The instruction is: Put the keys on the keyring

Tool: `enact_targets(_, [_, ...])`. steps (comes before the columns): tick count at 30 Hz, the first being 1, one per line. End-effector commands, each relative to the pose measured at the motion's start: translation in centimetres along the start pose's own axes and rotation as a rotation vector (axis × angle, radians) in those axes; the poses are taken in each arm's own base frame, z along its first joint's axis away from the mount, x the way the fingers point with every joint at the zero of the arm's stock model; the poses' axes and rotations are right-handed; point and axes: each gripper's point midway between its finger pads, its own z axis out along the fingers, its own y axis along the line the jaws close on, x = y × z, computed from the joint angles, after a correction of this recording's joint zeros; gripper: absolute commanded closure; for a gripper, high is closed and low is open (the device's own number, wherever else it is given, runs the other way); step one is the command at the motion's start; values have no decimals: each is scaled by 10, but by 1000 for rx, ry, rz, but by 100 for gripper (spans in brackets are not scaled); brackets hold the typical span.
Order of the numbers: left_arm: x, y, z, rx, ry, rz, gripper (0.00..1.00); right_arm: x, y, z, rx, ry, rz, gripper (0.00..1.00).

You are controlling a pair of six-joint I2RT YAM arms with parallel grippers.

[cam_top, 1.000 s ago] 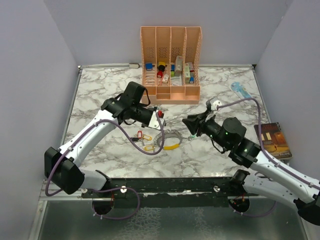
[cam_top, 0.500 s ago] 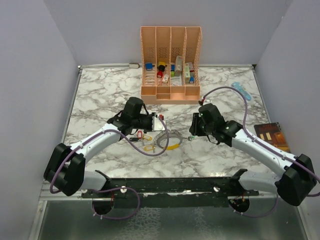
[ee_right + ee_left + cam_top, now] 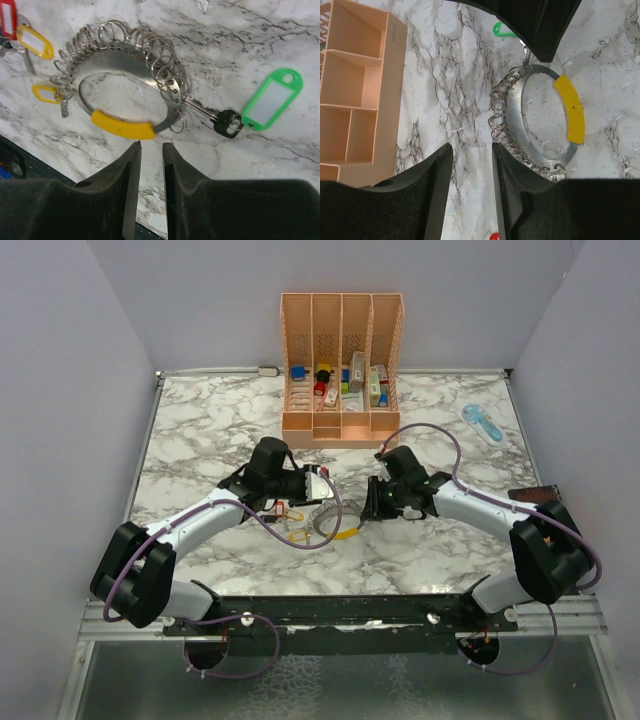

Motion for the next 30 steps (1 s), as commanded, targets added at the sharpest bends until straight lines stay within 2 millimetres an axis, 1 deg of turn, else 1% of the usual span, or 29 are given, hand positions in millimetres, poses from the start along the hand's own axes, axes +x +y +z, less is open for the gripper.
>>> enact_targets(1, [-5,7,-2,-27,0,-15,58,-9,18,1,-88,-37,11,74])
enact_targets(6, [-5,8,-2,-34,3,-16,52,-6,12,11,-67,-29,24,73])
enact_targets(11, [-7,11,-2,-43,1,-18,50,-4,6,14,-44,-29,46,73])
enact_targets(18, [-13,15,-2,-49,-17,-20,50,-1,-5,13,12,-39,70,73])
enact_targets(30, [-17,17,-2,-59,-31,-33,50,4,-21,24,70,-25,101,72])
